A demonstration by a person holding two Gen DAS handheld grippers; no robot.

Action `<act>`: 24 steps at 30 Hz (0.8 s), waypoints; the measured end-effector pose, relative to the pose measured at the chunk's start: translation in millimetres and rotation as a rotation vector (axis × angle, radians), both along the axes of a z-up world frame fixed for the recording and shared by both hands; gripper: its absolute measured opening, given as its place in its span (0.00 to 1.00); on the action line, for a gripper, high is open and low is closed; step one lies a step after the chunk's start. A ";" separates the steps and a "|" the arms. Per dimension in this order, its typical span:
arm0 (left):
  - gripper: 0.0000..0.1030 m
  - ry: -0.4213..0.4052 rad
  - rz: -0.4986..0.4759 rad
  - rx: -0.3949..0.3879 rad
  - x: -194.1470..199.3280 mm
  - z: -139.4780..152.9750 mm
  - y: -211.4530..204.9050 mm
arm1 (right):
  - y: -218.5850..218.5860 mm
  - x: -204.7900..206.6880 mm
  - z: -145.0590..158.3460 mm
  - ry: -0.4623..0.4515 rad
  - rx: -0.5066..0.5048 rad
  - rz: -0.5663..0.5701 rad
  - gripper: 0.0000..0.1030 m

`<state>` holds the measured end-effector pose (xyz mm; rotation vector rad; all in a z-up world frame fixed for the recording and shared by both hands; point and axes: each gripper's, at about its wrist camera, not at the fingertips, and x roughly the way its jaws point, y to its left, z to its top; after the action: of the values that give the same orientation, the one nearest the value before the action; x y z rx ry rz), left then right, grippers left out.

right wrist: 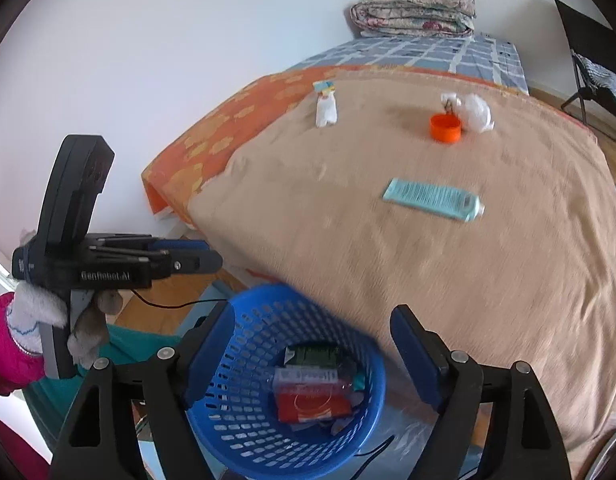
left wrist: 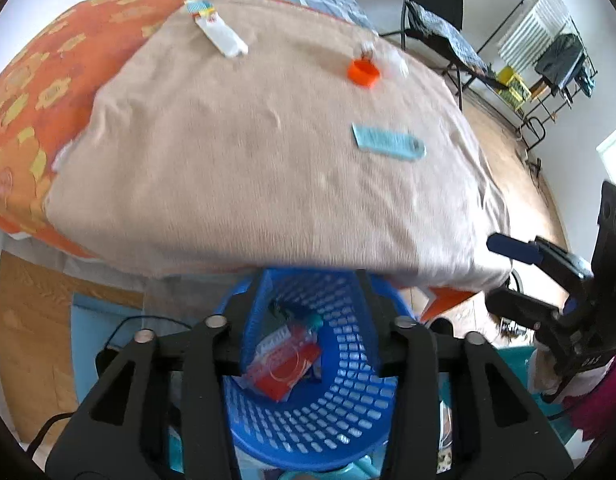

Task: Collect trash
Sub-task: 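Move both grippers back over the blanket toward the white packet and blue tube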

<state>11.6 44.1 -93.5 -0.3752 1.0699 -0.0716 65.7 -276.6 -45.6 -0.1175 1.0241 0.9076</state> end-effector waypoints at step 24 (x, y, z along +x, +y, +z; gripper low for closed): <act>0.44 -0.096 0.182 -0.041 142.1 40.6 87.9 | 28.8 122.6 2.5 -0.034 -0.045 0.059 0.81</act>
<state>153.7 132.0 -52.9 -0.5002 0.9370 0.0503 188.4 -247.8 -43.2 -0.2013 1.0143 0.9330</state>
